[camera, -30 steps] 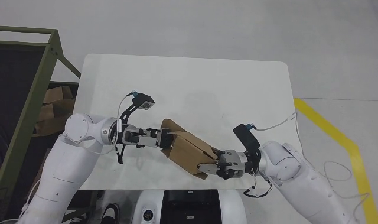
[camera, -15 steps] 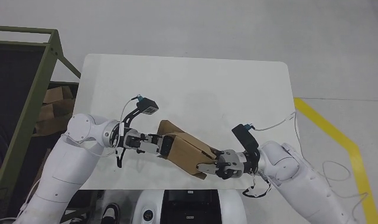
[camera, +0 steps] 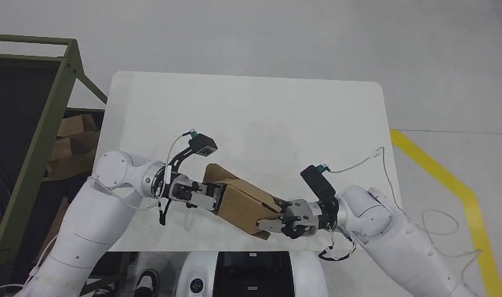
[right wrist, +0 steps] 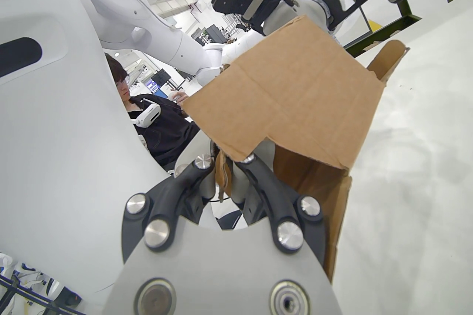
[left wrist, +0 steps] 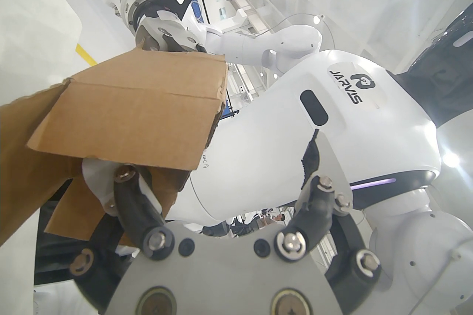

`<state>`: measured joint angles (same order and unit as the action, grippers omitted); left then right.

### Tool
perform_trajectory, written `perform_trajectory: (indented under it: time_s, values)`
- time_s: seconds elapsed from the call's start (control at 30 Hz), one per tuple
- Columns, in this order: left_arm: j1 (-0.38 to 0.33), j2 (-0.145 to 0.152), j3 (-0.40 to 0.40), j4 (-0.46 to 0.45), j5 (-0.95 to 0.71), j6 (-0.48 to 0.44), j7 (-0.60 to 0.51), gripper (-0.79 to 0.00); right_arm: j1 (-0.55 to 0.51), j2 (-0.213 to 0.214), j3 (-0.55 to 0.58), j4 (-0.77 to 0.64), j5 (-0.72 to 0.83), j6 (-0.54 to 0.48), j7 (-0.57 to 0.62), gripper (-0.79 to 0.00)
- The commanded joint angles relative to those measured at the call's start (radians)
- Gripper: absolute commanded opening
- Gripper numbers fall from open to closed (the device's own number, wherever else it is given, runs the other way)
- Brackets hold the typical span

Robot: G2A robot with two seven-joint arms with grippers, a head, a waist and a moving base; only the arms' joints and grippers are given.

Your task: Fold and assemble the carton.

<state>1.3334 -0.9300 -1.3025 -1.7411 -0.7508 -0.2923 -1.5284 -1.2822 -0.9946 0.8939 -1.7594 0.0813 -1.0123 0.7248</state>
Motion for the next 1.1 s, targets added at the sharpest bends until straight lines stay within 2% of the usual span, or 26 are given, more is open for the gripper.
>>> perform_trajectory:
  time_s: [0.0, 0.57, 0.97, 1.07]
  values:
    - [-0.002, 0.002, 0.001, 0.005, -0.011, 0.0, 0.0, 0.0, 0.007, -0.002, -0.006, 0.004, 0.001, 0.0, 0.002, -0.785]
    - [-0.016, 0.015, 0.028, 0.006, -0.04, 0.007, -0.008, -0.009, 0.033, -0.013, -0.036, 0.025, 0.009, 0.0, 0.005, -0.785]
    - [-0.017, 0.021, 0.05, -0.006, -0.033, 0.007, -0.008, -0.111, 0.046, -0.019, -0.049, 0.029, 0.026, 0.0, 0.016, -0.785]
    - [-0.02, 0.022, 0.055, -0.005, -0.034, 0.007, -0.008, -0.169, 0.05, -0.02, -0.052, 0.032, 0.04, 0.0, 0.019, -0.785]
